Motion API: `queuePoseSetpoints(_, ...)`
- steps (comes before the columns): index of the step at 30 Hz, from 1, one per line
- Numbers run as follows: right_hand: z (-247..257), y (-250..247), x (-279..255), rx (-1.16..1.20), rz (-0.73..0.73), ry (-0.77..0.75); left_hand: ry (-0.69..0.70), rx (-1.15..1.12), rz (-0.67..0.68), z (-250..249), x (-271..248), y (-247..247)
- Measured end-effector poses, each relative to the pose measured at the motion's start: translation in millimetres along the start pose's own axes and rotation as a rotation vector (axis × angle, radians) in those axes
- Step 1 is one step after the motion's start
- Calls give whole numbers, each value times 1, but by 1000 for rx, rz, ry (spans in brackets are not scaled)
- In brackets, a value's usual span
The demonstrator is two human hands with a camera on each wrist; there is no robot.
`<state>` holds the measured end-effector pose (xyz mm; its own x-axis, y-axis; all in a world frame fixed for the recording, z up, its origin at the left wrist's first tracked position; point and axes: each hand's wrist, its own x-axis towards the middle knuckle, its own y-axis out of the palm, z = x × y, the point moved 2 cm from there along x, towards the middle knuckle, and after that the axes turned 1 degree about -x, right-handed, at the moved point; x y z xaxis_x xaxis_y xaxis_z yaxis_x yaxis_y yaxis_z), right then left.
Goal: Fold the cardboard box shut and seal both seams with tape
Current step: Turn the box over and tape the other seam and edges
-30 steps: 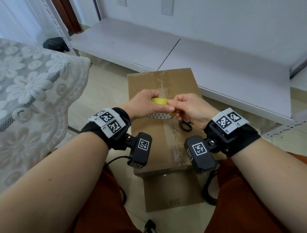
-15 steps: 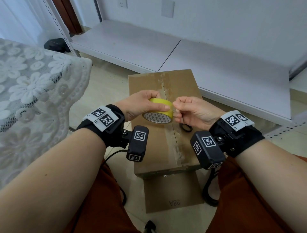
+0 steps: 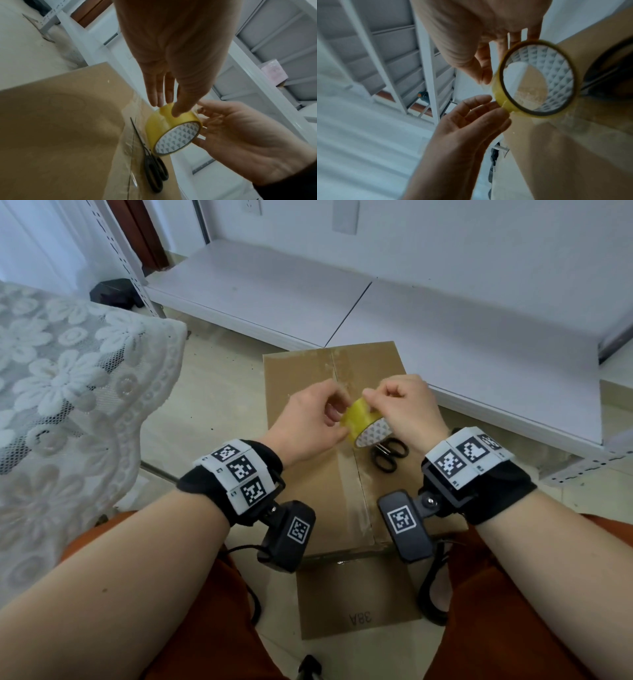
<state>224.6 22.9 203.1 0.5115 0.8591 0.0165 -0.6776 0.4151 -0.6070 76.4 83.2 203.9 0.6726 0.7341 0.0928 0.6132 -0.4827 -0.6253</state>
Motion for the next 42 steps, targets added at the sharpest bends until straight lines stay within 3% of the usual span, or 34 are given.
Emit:
queuePoseSetpoints(4, 1, 9, -9, 314, 144, 243, -33, -36, 54, -7, -3, 8)
queuePoseSetpoints(6, 3, 12, -13, 394, 146, 301, -24, 27, 4, -7, -2, 9)
queuePoseSetpoints(11, 8, 13, -14, 447, 119, 334, 73, 278, -134, -12, -1, 7)
queuePoseSetpoints(19, 7, 22, -18, 460, 268, 349, 50, 215, -118, -5, 4, 8)
queuePoseSetpoints(26, 7, 23, -20, 531, 308, 359, 81, 208, -120, -2, 4, 7)
queuePoseSetpoints(31, 16, 18, -23, 615, 563, 384, 65, 260, -97, 2, 4, 7)
queuePoseSetpoints(42, 13, 14, -21, 491, 352, 318, -143, -12, -190, 11, 10, -7)
